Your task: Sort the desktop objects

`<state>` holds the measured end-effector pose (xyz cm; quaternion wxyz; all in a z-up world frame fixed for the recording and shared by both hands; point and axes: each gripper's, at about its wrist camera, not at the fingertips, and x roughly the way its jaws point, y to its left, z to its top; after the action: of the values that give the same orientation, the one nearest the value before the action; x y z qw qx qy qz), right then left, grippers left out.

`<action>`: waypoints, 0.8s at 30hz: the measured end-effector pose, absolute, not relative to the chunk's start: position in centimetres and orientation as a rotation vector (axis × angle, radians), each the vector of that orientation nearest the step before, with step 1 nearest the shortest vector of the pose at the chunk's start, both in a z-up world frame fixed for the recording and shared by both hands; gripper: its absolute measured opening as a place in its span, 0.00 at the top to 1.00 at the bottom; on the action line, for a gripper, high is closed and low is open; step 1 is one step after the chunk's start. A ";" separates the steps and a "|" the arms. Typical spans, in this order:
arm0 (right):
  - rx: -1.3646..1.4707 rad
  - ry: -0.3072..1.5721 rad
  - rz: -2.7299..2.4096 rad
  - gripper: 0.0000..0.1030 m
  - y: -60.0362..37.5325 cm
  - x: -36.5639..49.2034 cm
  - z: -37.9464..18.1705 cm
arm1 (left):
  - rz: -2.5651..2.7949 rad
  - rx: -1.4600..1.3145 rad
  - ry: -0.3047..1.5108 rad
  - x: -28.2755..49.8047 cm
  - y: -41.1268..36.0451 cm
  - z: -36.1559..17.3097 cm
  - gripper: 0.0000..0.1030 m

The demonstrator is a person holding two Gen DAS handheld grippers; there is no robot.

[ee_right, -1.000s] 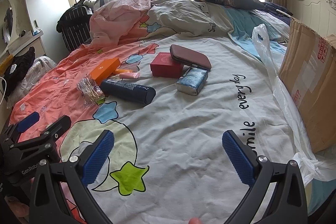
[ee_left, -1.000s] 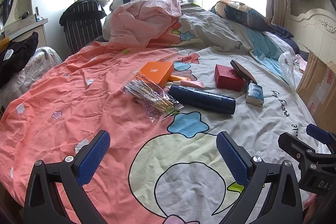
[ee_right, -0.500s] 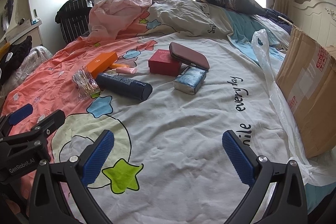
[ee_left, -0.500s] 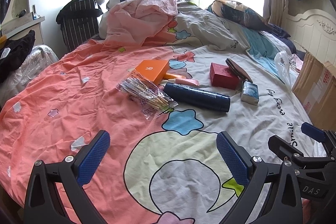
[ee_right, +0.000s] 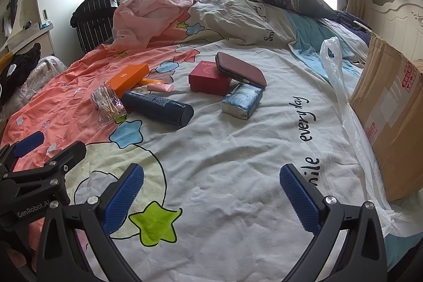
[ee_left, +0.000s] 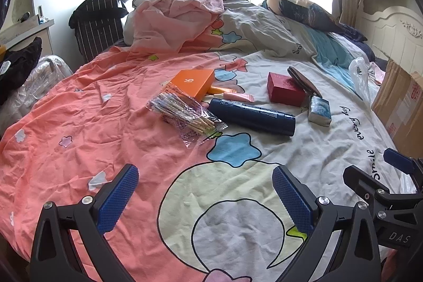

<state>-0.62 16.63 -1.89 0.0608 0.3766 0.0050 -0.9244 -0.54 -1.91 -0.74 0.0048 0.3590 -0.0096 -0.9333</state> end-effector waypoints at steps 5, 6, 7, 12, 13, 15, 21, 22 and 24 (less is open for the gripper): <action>1.135 0.043 -2.789 0.00 16.4 -0.9 -1.8 | -2.905 1.146 -0.045 -1.5 -1.8 -1.3 0.00; 1.134 0.044 -2.789 0.00 16.4 -1.0 -1.8 | -2.899 1.159 -0.044 -1.9 -1.8 -1.5 0.00; 1.132 0.043 -2.786 0.00 16.4 -1.2 -1.8 | -2.895 1.172 -0.041 -2.2 -1.8 -1.6 0.00; 1.132 0.065 -2.785 0.00 16.4 -2.0 -1.8 | -2.897 1.204 -0.005 -3.6 -2.0 -2.0 0.00; 1.133 0.070 -2.785 0.00 16.3 -2.2 -1.8 | -2.897 1.213 0.000 -3.8 -2.1 -2.1 0.00; 1.132 0.073 -2.785 0.00 16.3 -2.6 -1.7 | -2.893 1.224 0.009 -4.2 -2.2 -2.3 0.00; 1.130 0.128 -2.763 0.00 15.4 -4.0 -1.6 | -2.865 1.232 0.030 -5.4 -3.0 -2.6 0.00; 1.128 0.137 -2.752 0.00 15.1 -4.2 -1.5 | -2.852 1.238 0.025 -5.8 -3.2 -2.7 0.00; 1.119 0.153 -2.712 0.00 14.5 -4.8 -1.2 | -2.830 1.239 -0.002 -6.3 -3.3 -2.6 0.00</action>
<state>-4.79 14.53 -1.25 0.1016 0.3789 0.0518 -0.9184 -6.34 -3.32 -2.65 0.0263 0.4010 -0.0006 -0.9157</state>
